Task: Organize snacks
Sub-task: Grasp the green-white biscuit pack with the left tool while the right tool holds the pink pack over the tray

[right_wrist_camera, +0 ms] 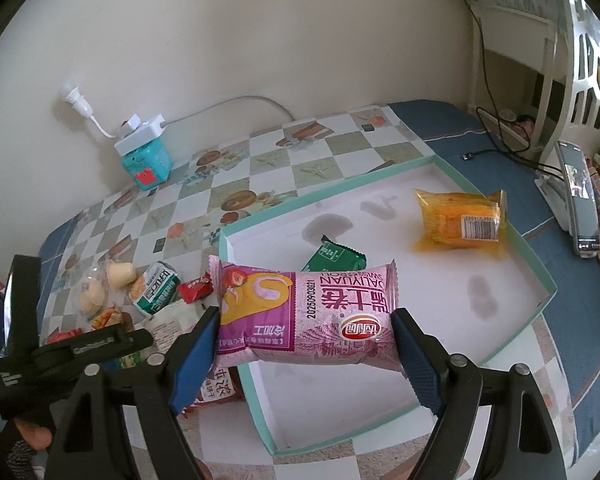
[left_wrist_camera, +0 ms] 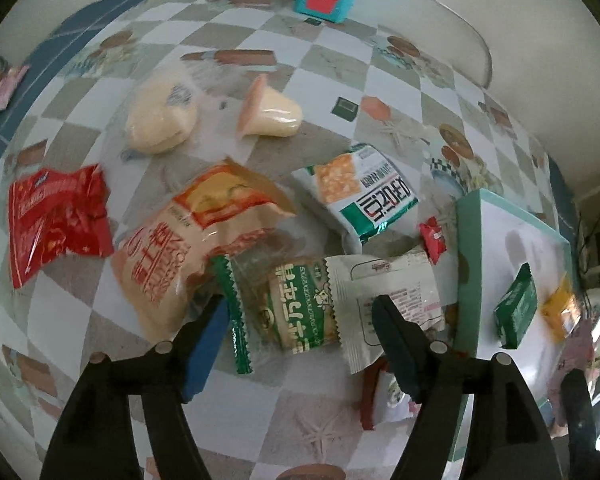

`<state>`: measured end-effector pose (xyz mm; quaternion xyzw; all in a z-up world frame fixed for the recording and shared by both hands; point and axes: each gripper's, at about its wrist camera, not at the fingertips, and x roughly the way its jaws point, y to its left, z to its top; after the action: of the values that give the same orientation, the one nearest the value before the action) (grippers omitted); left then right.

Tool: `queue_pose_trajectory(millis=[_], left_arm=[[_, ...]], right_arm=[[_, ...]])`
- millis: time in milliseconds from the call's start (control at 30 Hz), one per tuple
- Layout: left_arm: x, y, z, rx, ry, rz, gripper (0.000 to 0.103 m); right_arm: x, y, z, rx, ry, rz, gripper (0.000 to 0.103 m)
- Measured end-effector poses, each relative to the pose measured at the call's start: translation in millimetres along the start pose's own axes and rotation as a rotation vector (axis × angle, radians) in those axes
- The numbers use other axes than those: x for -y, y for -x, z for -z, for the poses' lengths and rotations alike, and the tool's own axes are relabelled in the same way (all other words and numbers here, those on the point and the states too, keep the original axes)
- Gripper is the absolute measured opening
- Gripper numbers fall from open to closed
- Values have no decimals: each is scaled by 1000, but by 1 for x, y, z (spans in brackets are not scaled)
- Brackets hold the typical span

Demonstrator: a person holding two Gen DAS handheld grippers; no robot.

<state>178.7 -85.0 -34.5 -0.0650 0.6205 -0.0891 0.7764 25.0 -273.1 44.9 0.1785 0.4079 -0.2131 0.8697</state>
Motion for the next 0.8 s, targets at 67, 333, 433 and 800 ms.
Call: queue_pose_trajectory(millis=[67,333,433,800], left_arm=[[3,-2,-2,0,-2,-5,75],[-21,1,-12,19,143,11,75],[-32,-6,-16,13,224,15,75],[-39,-8,-16,27,235,-86,75]], right_arm=[[2,0,-1,0,-6,-1,85],[3,-3,-1,-8,-10,-15,85],[4,-3,-1,-8,-8,-19,85],[4,-4,-2,-11,-2,-31,85]])
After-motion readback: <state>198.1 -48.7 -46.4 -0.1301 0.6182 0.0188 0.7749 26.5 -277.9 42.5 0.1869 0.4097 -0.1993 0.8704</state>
